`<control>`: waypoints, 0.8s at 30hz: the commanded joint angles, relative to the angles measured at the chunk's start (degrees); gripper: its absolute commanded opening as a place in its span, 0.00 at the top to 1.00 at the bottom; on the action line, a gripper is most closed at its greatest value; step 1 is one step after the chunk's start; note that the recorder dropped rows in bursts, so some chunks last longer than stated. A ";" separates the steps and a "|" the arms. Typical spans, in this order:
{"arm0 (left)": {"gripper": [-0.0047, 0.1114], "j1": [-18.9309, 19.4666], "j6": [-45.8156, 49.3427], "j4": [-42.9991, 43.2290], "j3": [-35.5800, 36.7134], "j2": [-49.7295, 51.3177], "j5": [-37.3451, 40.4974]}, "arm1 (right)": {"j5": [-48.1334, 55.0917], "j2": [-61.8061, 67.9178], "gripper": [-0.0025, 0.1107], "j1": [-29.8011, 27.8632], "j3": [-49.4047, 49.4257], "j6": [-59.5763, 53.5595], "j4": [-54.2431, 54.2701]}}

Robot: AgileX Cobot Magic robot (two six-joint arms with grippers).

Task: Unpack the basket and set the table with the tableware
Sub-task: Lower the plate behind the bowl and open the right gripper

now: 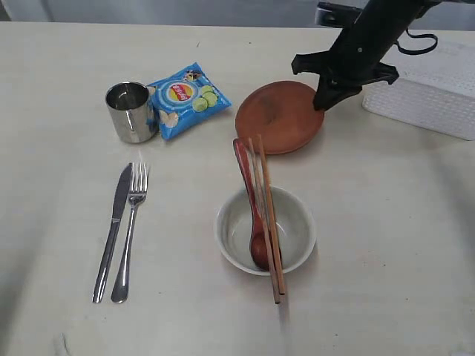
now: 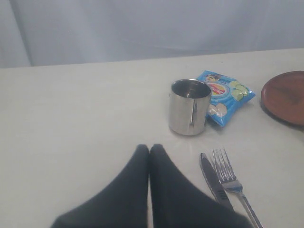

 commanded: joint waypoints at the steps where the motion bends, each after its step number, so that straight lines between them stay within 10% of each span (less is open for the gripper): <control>1: 0.96 0.12 0.00 -0.22 0.19 -0.14 -0.45 | 0.58 -0.04 0.98 0.07 -0.05 -3.03 6.68; 17: 0.96 0.12 0.00 -0.22 0.19 -0.14 -0.45 | 3.03 3.97 0.97 2.30 -0.05 -2.52 8.22; 24: 0.96 0.12 0.00 -0.22 0.19 -0.14 -0.45 | 0.33 3.85 0.61 2.70 -0.05 -0.20 6.01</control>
